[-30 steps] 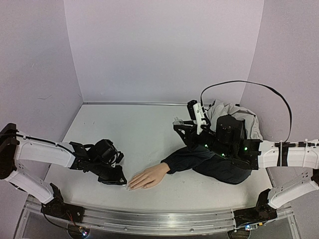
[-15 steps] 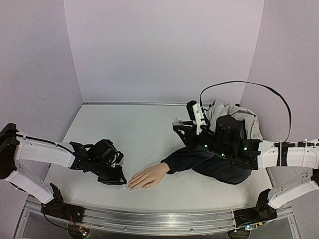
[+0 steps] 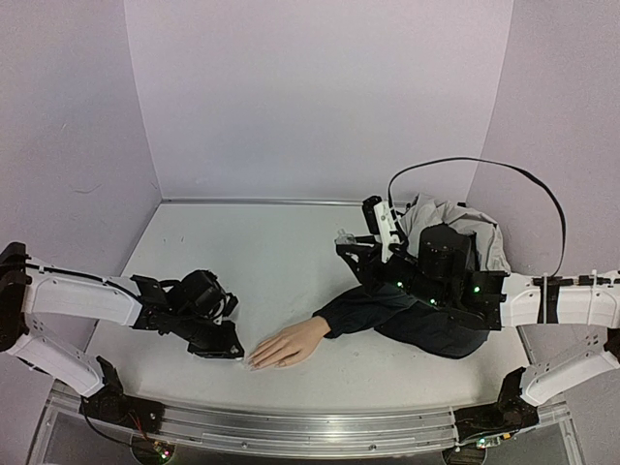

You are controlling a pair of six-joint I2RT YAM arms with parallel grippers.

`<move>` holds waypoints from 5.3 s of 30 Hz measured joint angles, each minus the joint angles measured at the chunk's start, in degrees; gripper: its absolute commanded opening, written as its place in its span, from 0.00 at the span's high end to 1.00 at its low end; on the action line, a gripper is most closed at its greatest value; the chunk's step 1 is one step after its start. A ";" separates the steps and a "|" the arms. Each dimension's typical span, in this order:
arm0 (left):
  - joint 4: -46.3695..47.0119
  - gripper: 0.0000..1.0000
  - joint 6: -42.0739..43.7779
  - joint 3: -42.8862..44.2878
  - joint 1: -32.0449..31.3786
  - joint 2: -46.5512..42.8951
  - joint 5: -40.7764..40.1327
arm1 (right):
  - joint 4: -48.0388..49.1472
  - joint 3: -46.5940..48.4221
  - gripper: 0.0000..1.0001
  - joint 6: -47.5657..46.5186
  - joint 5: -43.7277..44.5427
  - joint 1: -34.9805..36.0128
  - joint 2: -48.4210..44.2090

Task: Paint the nails

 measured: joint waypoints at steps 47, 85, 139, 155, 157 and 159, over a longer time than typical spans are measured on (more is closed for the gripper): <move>1.92 1.00 1.68 1.33 0.00 1.62 2.01 | 0.85 0.00 1.00 0.44 0.00 0.00 0.00; 1.75 1.00 1.77 2.45 0.00 3.63 1.01 | 0.85 0.00 1.00 0.42 0.00 0.00 0.00; 1.66 1.00 1.49 -1.09 0.00 -1.22 0.96 | 0.87 0.00 1.00 0.66 -0.24 0.00 0.37; 1.66 1.00 2.34 1.36 0.00 -0.48 1.05 | 0.94 0.00 1.00 0.68 -0.26 0.00 0.48; 1.73 1.00 2.78 1.36 0.00 0.39 1.11 | 0.96 0.00 1.00 0.70 -0.26 0.00 0.48; 1.73 1.00 3.02 1.36 0.00 1.22 1.18 | 0.96 0.00 1.00 0.70 -0.26 0.00 0.48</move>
